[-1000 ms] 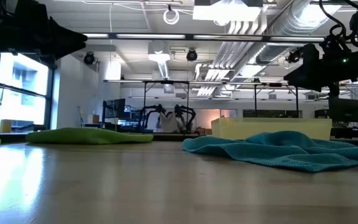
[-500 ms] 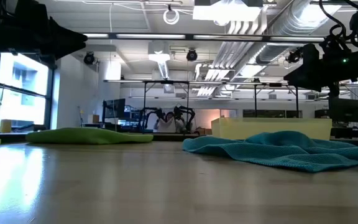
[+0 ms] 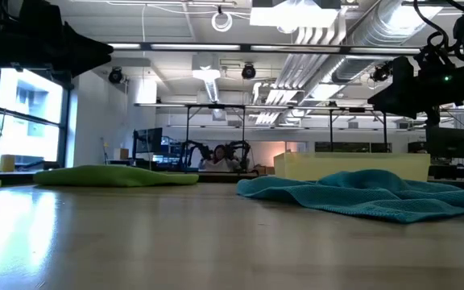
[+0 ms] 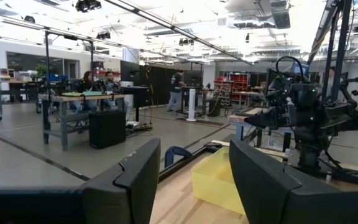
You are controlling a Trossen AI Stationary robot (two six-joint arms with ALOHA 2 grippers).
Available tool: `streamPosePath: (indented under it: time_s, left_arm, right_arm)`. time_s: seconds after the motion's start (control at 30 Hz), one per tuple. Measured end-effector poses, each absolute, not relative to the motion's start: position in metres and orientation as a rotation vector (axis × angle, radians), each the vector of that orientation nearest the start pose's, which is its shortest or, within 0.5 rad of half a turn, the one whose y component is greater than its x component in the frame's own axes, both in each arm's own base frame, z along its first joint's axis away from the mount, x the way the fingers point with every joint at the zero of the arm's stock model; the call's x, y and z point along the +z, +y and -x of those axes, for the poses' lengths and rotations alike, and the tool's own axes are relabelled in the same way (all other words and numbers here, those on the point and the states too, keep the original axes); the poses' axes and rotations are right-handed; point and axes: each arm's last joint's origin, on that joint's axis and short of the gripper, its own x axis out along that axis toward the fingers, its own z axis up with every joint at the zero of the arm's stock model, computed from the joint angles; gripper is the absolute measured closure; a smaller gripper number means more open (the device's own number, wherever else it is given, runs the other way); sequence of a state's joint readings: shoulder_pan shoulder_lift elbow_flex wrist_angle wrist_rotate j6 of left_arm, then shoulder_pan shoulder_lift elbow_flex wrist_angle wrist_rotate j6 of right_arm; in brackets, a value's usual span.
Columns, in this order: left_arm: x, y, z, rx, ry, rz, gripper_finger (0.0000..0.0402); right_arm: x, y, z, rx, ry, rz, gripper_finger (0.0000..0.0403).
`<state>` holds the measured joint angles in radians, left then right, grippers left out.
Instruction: Roll microfiber towels into tight, uniform cylinder then place into a basket
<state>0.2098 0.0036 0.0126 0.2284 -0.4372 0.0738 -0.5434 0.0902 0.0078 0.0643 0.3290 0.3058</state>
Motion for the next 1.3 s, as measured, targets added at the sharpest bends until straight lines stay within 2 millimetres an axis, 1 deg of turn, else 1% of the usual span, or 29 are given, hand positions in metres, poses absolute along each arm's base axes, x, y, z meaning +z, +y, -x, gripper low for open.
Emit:
streamPosePath:
  time_s: [0.47,0.73,0.93,1.1,1.3]
  left_arm:
    - [0.189,0.031,-0.087,0.652,-0.218,-0.040,0.0220]
    - [0.189,0.031,-0.087,0.633,-0.255,0.056,0.0220]
    - [0.190,0.031,-0.087,0.617,-0.300,0.172,0.0220]
    - [0.197,0.031,-0.085,0.610,-0.376,0.177,0.0220]
    - [0.212,0.029,-0.079,0.618,-0.511,0.076,0.0220]
  right_arm:
    - [0.165,-0.060,-0.082,-0.868,-0.115,-0.288,0.0276]
    - [0.165,-0.060,-0.082,-0.869,-0.115,-0.288,0.0276]
    - [0.165,-0.060,-0.082,-0.869,-0.115,-0.288,0.0276]
    - [0.165,-0.060,-0.082,-0.868,-0.115,-0.288,0.0276]
    - [0.165,-0.060,-0.082,-0.869,-0.115,-0.288,0.0276]
